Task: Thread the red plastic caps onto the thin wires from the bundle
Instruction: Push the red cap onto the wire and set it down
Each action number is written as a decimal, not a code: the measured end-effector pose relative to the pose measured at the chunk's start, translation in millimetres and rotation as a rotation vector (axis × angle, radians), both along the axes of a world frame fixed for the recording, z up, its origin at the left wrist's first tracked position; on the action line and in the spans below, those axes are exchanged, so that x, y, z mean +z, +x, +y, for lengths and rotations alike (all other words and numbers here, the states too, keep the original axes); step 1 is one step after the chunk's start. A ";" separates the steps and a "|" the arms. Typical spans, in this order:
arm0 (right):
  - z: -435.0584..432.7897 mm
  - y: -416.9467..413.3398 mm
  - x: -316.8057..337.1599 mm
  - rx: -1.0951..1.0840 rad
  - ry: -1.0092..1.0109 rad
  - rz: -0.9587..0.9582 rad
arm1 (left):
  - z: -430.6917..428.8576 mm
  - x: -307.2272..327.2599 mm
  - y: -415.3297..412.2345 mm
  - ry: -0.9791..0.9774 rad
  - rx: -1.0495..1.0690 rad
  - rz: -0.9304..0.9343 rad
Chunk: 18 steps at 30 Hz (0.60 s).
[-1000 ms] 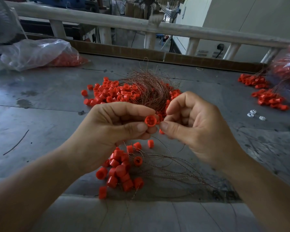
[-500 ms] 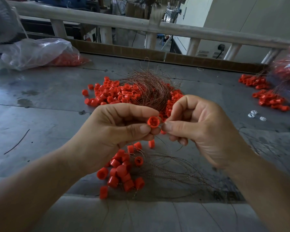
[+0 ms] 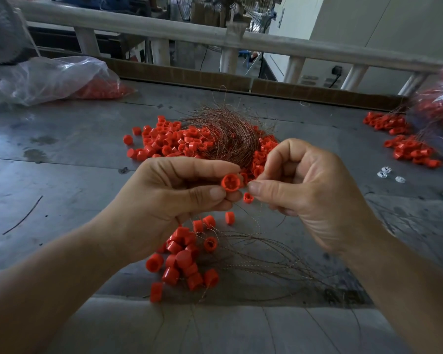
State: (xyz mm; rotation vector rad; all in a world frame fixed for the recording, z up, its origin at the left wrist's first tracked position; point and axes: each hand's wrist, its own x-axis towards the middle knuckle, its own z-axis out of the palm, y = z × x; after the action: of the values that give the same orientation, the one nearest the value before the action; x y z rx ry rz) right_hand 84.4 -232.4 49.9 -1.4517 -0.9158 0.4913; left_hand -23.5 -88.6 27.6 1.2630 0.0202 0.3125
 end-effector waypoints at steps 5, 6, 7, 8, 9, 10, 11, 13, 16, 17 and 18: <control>0.1 -0.3 -0.4 0.006 -0.004 -0.009 | 0.1 0.1 -0.5 0.015 0.002 0.003; -0.3 -0.6 -0.5 0.008 -0.003 -0.011 | 0.1 0.0 -0.5 0.017 0.003 0.002; -0.8 -1.0 -0.6 0.009 -0.001 -0.012 | 0.2 -0.2 -0.6 0.020 0.005 0.000; -1.1 -1.3 -0.6 0.011 0.001 -0.012 | 0.2 -0.6 -0.4 0.024 0.007 -0.002; -1.2 -1.7 -0.8 0.012 0.003 -0.011 | 0.1 -1.2 -0.4 0.027 0.009 -0.007; -1.2 -1.8 -0.9 0.014 0.005 -0.011 | 0.1 -1.4 -0.2 0.030 0.010 -0.011; -0.9 -1.6 -0.9 0.015 0.006 -0.010 | 0.1 -1.4 0.0 0.032 0.009 -0.013; -0.2 -1.2 -1.1 0.018 0.010 -0.012 | 0.2 -1.5 0.3 0.036 0.008 -0.016; 0.4 -1.5 -1.3 0.024 0.024 -0.019 | 1.0 -1.6 -1.0 0.038 0.009 -0.019; 0.2 -1.5 -1.4 0.024 0.031 -0.018 | 1.1 -1.8 -1.1 0.038 0.010 -0.020; 0.0 -1.5 -1.6 0.025 0.037 -0.017 | 1.2 -1.9 -1.4 0.036 0.010 -0.022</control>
State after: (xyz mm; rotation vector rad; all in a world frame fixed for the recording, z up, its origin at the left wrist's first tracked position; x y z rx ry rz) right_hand 82.9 -232.4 48.3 -1.4142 -0.9529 0.4787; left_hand -25.0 -87.3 25.7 1.2951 0.0020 0.3364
